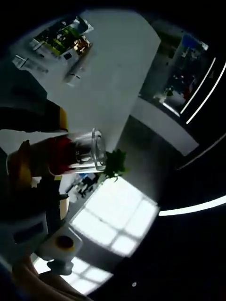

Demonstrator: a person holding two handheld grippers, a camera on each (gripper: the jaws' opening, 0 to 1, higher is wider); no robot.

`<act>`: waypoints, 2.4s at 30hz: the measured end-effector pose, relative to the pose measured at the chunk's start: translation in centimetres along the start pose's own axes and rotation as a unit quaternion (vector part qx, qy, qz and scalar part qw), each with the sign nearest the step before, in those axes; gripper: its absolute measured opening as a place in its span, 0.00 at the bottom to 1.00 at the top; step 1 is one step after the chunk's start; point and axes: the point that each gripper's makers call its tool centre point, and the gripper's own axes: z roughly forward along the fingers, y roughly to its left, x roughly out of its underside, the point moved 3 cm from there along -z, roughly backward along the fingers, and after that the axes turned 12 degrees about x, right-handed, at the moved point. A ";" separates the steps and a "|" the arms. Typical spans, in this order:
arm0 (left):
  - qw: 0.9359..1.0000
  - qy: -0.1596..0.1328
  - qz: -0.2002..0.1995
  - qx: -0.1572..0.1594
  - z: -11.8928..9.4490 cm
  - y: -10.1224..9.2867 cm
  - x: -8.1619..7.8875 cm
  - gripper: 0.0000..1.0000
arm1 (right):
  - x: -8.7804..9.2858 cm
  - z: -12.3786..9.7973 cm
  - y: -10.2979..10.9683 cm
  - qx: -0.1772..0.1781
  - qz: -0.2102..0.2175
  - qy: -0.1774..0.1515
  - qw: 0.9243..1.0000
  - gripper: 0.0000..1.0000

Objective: Arrange the skincare products in the storage area until every visible bottle or jar stands upright without overlapping.

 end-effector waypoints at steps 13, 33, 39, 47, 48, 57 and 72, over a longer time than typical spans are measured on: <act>0.998 0.043 0.035 -0.008 1.2 0.4 -0.2 0.35 | -0.7 0.0 -0.8 0.014 0.015 -0.013 1.000 0.29; 0.998 0.057 0.029 0.012 2.3 0.5 -0.9 0.27 | -1.0 0.2 -1.9 0.008 0.022 -0.023 0.999 0.29; 0.987 0.123 0.083 0.060 2.5 -0.2 -0.7 0.27 | -1.0 -0.3 -2.2 -0.063 0.024 -0.035 0.997 0.29; 0.973 0.155 0.127 0.116 2.7 -1.9 -1.6 0.27 | -2.2 -0.8 -2.7 -0.145 0.042 -0.063 0.986 0.31; 0.968 0.159 0.138 0.138 2.8 -2.4 -1.7 0.27 | -2.4 -0.9 -2.9 -0.163 0.043 -0.066 0.983 0.32; 0.939 0.214 0.196 0.185 3.3 -3.4 -1.4 0.27 | -2.3 -0.8 -3.0 -0.224 0.024 -0.054 0.973 0.33; 0.923 0.244 0.189 0.230 4.0 -1.6 -0.2 0.27 | 0.0 -0.2 -3.4 -0.215 0.026 -0.050 0.975 0.31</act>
